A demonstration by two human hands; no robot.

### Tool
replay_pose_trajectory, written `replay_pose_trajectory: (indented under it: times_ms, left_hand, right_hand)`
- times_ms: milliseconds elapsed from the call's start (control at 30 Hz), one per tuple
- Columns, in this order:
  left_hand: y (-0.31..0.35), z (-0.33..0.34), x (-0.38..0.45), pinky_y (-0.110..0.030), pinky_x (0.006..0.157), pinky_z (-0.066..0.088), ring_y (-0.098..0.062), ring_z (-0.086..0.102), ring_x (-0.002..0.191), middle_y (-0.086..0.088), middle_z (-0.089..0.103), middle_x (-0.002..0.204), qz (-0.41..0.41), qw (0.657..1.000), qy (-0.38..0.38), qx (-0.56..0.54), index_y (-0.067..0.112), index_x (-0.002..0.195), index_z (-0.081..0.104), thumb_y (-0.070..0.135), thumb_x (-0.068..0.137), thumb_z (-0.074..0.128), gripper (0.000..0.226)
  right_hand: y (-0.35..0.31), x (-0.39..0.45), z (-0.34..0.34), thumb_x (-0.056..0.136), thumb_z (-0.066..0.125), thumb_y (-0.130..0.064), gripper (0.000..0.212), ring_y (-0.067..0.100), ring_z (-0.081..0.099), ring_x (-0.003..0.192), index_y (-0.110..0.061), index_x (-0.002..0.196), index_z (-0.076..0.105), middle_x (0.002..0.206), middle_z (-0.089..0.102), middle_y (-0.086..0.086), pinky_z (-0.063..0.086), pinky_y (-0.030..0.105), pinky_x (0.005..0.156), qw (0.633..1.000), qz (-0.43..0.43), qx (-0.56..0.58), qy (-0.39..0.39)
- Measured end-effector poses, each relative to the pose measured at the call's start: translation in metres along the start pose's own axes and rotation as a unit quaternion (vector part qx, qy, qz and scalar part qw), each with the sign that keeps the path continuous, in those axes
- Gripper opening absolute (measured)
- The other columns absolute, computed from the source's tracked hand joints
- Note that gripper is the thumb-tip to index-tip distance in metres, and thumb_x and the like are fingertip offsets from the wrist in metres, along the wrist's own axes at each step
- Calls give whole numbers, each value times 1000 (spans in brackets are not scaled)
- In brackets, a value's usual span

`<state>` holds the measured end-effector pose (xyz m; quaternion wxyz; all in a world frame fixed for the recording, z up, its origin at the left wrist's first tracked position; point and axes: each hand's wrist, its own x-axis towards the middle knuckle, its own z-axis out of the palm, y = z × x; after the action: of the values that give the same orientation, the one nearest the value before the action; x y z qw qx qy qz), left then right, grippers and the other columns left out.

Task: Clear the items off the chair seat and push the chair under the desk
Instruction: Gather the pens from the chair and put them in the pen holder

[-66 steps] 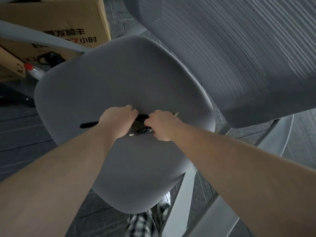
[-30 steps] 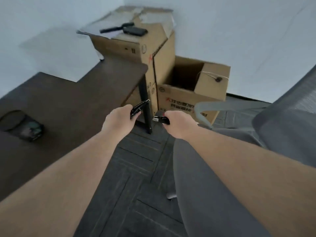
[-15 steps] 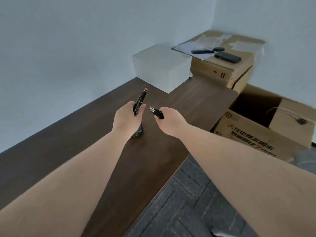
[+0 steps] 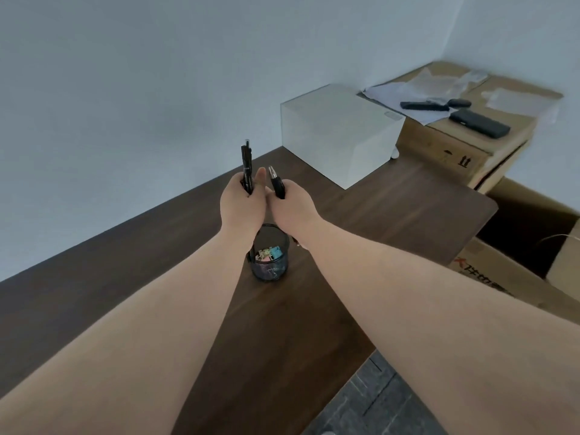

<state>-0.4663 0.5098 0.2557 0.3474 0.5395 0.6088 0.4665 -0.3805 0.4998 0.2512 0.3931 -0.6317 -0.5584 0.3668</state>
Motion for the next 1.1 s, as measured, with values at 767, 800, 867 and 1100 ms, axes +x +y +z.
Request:
replay_pose_trajectory:
  times_ms: [767, 800, 867, 1100]
  left_hand:
    - [-62, 29, 30, -22, 55, 40, -10, 49, 60, 1, 52, 71, -119, 991, 24, -49, 19, 74, 44, 44, 94, 48, 32]
    - [-64, 29, 31, -23, 56, 40, -11, 49, 60, 1, 52, 71, -120, 991, 24, -50, 18, 74, 44, 43, 94, 49, 32]
    - [-68, 30, 31, -26, 61, 41, -13, 49, 64, -1, 52, 73, -119, 992, 24, -37, 17, 76, 44, 43, 93, 50, 32]
    - [-68, 30, 27, -24, 58, 37, -9, 48, 66, 6, 50, 72, -119, 993, 11, -9, 23, 73, 44, 39, 95, 49, 27]
  right_hand:
    - [47, 47, 38, 93, 48, -22, 21, 17, 50, 67, -19, 73, 48, 69, 53, -3, 46, 35, 70, 993, 88, 58, -48]
    - [47, 47, 38, 93, 48, -20, 22, 16, 49, 67, -19, 70, 46, 69, 52, -3, 45, 34, 70, 994, 84, 52, -43]
    - [49, 48, 38, 91, 49, -16, 18, 18, 48, 68, -15, 73, 46, 71, 52, 0, 44, 34, 70, 996, 72, 33, -33]
    - [52, 49, 32, 90, 52, -14, 4, 11, 47, 73, -13, 85, 54, 76, 51, -5, 38, 17, 59, 999, 20, -39, -27]
